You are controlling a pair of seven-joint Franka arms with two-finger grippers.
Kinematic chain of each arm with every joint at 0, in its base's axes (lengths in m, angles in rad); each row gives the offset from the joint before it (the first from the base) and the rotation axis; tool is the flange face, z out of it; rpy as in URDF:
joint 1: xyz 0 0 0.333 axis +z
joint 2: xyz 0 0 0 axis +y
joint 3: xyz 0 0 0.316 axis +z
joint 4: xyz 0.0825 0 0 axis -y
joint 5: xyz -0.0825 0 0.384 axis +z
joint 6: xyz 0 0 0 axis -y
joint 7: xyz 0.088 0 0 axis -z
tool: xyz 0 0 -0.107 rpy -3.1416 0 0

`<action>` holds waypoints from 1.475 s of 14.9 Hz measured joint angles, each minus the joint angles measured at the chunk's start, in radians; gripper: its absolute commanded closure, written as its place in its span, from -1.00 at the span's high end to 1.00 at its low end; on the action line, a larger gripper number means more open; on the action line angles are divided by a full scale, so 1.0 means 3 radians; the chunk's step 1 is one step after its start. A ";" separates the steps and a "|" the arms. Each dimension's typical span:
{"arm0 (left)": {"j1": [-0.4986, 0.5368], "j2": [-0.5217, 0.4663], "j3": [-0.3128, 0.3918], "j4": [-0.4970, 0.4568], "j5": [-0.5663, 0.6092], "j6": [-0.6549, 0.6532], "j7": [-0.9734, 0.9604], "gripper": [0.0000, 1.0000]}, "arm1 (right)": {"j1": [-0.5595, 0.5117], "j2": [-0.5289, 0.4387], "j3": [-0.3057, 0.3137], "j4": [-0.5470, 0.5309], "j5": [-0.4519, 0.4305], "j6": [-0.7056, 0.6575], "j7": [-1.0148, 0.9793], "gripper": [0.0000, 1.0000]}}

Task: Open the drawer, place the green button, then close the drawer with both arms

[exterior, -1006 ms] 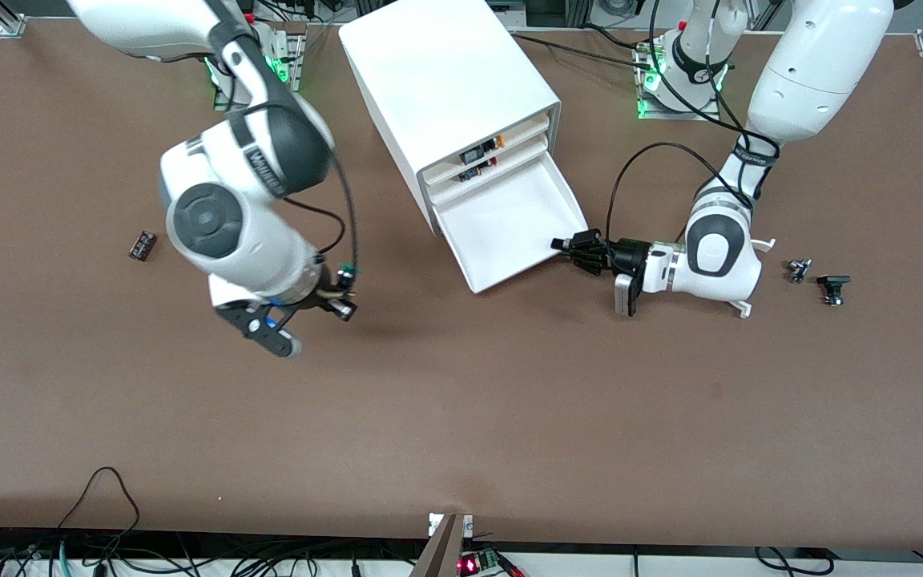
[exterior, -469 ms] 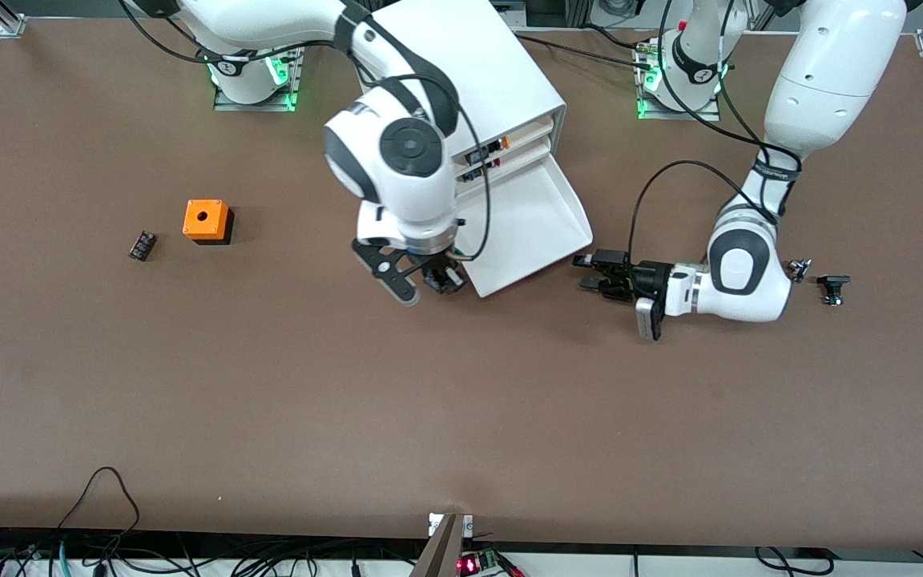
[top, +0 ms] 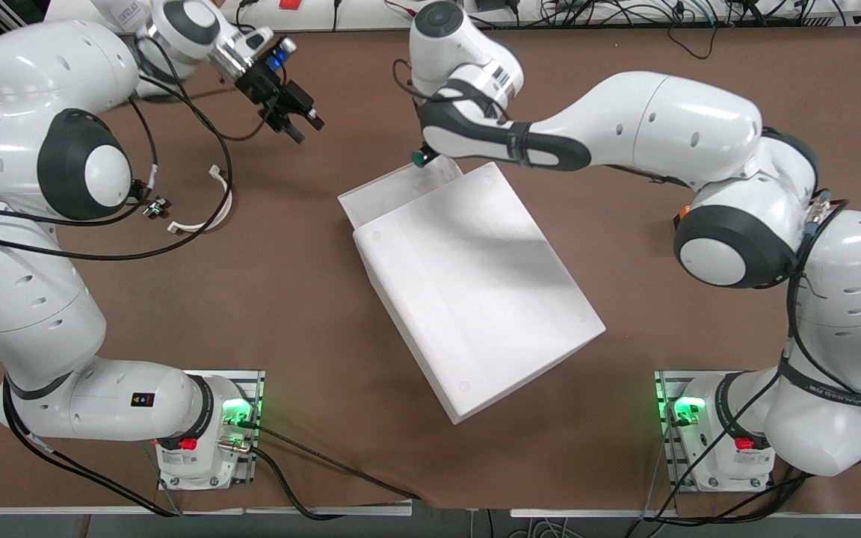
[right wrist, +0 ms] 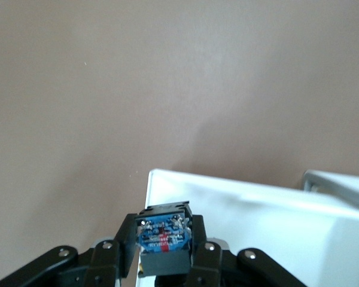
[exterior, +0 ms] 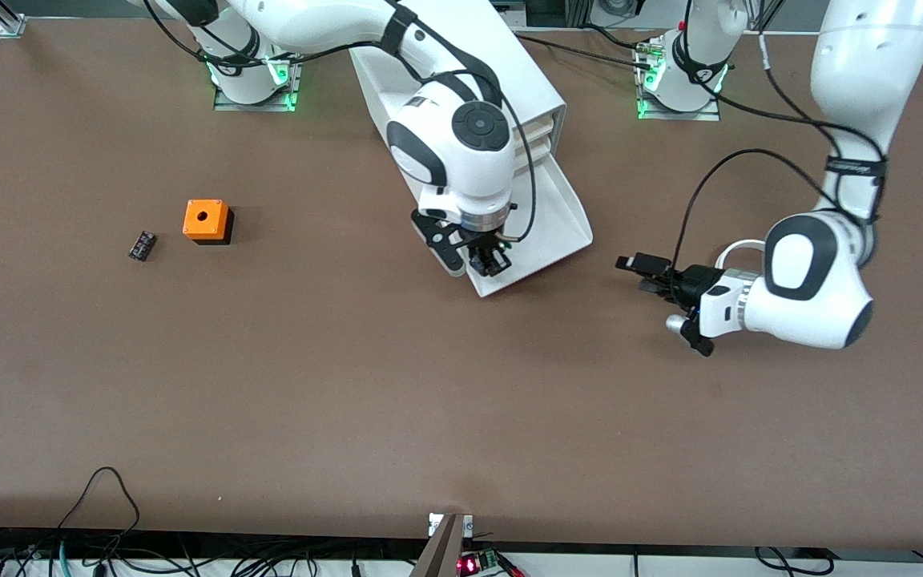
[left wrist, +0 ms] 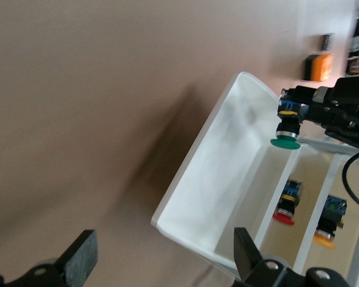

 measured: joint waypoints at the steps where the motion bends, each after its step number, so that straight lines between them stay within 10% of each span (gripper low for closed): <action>1: -0.0013 -0.0038 -0.0008 0.0205 0.0260 -0.0185 -0.0288 1.00 | 0.0118 0.0057 -0.0096 0.0000 -0.0001 0.0085 0.0118 -1.00; 5: -0.0209 -0.0086 -0.0044 0.0690 0.1003 -0.0633 -0.1185 1.00 | 0.0419 0.0331 -0.0318 0.0151 -0.0003 0.0278 0.0484 -0.98; 8: -0.0437 -0.0087 -0.0055 0.0757 0.1521 -0.0727 -0.1617 1.00 | 0.0432 0.0455 -0.0349 0.0344 -0.0003 0.0282 0.0523 0.99; 16: -0.0511 -0.0144 -0.0027 0.1059 0.1804 -0.0859 -0.1762 1.00 | 0.0197 0.0371 -0.0345 0.0776 0.0036 0.0274 0.0288 1.00; 22: -0.0523 -0.0313 -0.0055 0.0379 0.1772 0.0179 -0.2288 1.00 | -0.0521 -0.0021 -0.0223 0.0821 0.0714 -0.0136 -0.2016 1.00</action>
